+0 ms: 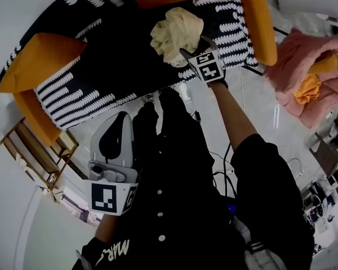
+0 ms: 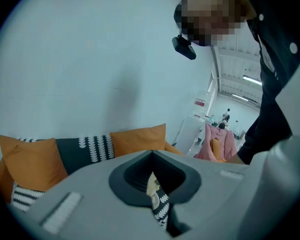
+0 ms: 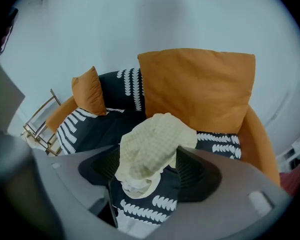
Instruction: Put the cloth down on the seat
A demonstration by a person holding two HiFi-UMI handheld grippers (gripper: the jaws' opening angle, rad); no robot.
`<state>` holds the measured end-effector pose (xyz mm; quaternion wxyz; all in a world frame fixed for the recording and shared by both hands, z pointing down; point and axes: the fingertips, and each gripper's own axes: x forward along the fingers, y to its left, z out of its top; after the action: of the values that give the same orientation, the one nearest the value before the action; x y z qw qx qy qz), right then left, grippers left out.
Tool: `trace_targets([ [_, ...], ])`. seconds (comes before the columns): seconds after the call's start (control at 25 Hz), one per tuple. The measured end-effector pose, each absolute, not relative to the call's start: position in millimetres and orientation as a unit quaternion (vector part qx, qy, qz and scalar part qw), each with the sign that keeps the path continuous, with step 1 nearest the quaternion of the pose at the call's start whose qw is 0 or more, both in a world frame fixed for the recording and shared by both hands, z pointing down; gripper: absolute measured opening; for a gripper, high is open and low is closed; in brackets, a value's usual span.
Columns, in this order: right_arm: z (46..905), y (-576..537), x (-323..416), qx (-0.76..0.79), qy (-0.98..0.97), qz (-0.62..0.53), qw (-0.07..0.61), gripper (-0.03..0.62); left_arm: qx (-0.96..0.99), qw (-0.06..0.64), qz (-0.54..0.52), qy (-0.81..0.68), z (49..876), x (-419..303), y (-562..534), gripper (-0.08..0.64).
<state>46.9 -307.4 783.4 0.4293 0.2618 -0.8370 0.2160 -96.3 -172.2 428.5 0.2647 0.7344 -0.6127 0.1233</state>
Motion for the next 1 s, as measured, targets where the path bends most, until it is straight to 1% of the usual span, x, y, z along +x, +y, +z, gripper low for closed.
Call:
trace_targets([
  [0.16,763.4,-307.9,64.8,0.287,-0.837,0.210,0.415,0.364,0.747,0.255,0.117,-0.602,418.8,-88.7,-174.0,0.000],
  [0.4,713.6,-305.7,75.1,0.317,-0.853,0.172,0.376,0.251,0.767,0.229,0.107,-0.590,398.9,-79.8,-178.9,0.000],
  [0.48,694.6,-307.1,76.9,0.335,-0.857,0.156,0.358,0.197,0.773,0.217,0.103,-0.587,391.1,-79.6,-180.9,0.000],
  [0.72,638.8,-297.9,82.0,0.365,-0.862,0.112,0.334,0.091,0.799,0.174,0.082,-0.570,356.7,-73.4,-185.7,0.000],
  [0.8,616.0,-296.4,83.0,0.373,-0.866,0.088,0.321,0.062,0.807,0.159,0.076,-0.563,346.8,-71.0,-188.4,0.000],
  [1.0,558.8,-290.9,87.3,0.397,-0.870,0.063,0.285,0.026,0.819,0.132,0.063,-0.554,329.3,-70.2,-188.8,0.000],
])
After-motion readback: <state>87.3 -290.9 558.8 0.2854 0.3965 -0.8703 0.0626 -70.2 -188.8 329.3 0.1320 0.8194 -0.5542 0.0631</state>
